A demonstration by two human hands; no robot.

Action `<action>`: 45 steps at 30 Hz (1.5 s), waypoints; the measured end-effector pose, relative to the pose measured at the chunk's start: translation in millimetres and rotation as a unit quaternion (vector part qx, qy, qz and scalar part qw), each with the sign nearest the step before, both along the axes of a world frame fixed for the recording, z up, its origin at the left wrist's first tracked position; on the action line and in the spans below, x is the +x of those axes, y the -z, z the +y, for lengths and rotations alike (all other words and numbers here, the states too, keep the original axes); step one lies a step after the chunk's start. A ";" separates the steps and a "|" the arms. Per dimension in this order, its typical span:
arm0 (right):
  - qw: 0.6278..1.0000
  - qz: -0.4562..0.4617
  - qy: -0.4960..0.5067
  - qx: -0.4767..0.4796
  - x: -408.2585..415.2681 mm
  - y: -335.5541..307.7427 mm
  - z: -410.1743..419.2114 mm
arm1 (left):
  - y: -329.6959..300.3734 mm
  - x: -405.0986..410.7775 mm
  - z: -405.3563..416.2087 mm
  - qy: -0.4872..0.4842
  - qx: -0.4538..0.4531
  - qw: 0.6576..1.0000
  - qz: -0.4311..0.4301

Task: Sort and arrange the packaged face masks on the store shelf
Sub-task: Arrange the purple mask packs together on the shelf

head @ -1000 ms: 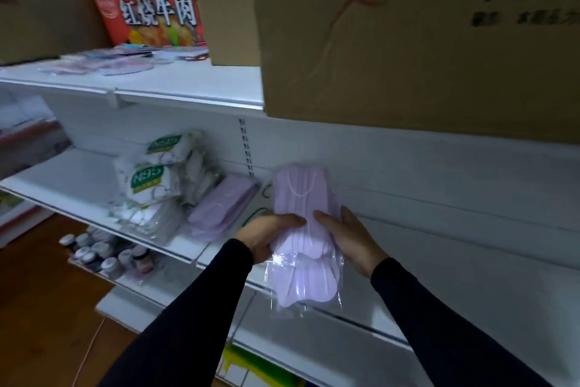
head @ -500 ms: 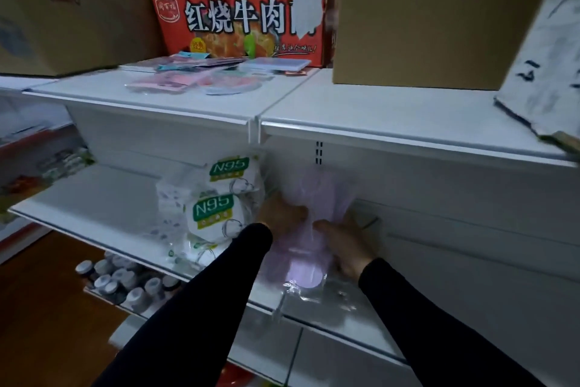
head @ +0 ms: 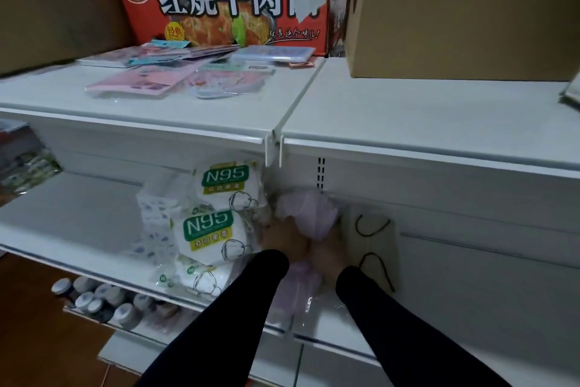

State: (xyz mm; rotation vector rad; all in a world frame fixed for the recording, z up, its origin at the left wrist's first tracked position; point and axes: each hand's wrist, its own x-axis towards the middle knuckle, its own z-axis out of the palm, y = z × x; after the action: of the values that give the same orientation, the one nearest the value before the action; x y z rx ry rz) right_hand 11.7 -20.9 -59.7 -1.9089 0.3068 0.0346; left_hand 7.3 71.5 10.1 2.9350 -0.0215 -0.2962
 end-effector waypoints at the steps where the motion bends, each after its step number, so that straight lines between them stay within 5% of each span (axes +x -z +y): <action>1: 1.000 0.009 0.006 0.009 0.9 -1.0 0.1 | -0.2 0.5 0.4 0.002 -0.002 1.000 -0.003; 8: 0.997 0.051 0.041 0.038 2.8 -8.8 -4.6 | 4.2 -0.9 1.0 -0.001 -0.058 0.998 0.004; 14: 0.999 0.026 -0.001 -0.041 -5.2 -29.3 -15.9 | -0.1 -5.7 2.9 -0.001 -0.075 0.997 -0.008; 24: 0.978 -0.116 0.121 -0.122 -28.3 -60.9 -87.9 | -18.7 -17.2 -11.0 0.040 -0.177 0.978 -0.103; 29: 0.987 -0.038 0.122 -0.097 -62.1 -41.6 -127.0 | -6.5 -36.7 -57.5 0.101 -0.134 0.985 -0.034; 34: 0.987 0.075 0.022 -0.139 -81.8 -22.2 -136.0 | 21.6 -49.6 -93.7 0.027 -0.134 0.988 0.066; 45: 0.993 0.118 0.026 -0.013 -81.8 -5.7 -147.9 | 8.2 -51.4 -104.5 -0.089 -0.279 0.956 -0.006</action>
State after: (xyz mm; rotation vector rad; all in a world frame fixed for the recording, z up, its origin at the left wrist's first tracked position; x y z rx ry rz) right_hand -70.1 -168.8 -53.9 -1.9251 0.5178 0.2238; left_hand -44.2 -33.0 1.9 2.3569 0.1338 -0.2036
